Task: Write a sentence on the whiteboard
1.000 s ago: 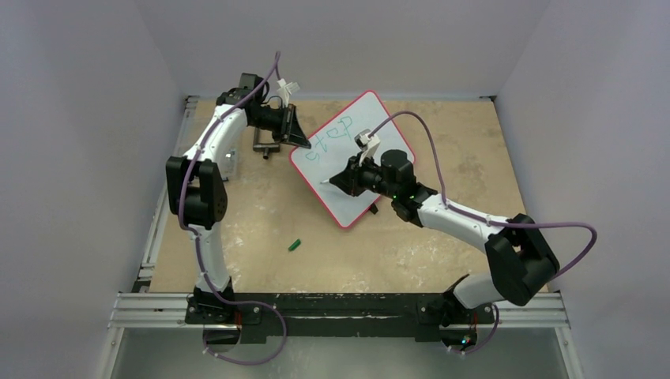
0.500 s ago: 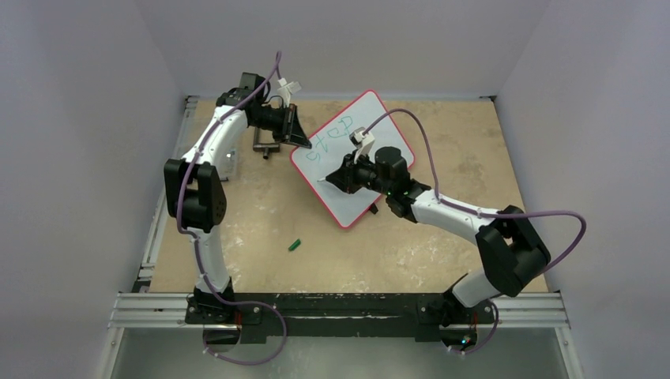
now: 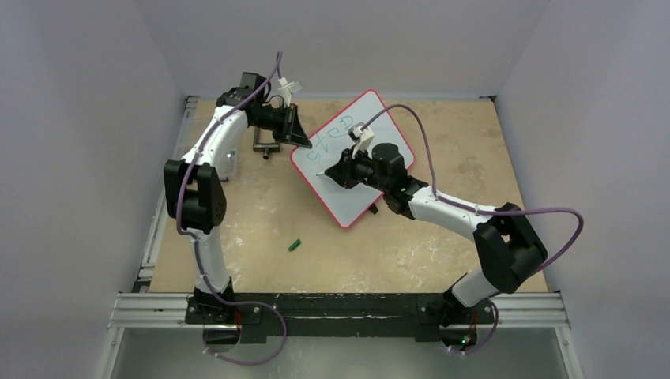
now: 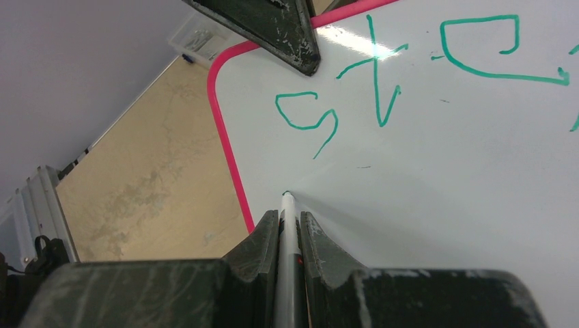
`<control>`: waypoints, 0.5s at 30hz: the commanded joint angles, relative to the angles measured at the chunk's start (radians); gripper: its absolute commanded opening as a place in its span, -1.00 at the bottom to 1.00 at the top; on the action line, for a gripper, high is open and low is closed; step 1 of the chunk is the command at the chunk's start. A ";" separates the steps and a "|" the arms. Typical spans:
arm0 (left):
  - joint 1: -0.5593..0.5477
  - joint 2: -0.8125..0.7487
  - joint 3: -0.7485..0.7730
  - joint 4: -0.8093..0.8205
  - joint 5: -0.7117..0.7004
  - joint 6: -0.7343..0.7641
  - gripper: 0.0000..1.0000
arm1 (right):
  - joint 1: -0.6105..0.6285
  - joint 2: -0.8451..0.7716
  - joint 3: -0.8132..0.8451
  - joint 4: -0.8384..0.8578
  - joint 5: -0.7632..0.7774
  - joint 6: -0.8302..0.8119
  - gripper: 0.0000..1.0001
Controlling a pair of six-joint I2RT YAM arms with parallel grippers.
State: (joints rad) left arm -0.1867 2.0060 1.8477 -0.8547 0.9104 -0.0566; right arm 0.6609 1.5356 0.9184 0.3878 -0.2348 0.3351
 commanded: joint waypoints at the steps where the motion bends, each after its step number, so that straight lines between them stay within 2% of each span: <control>1: -0.017 -0.053 -0.007 0.011 -0.037 0.053 -1.00 | 0.005 0.006 0.051 -0.020 0.079 -0.023 -1.00; 15: -0.017 -0.056 -0.007 0.012 -0.042 0.053 -1.00 | 0.005 -0.019 0.002 -0.077 0.083 -0.016 -1.00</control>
State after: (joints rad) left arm -0.1867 2.0041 1.8427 -0.8539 0.8993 -0.0551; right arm 0.6628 1.5356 0.9333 0.3580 -0.1783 0.3328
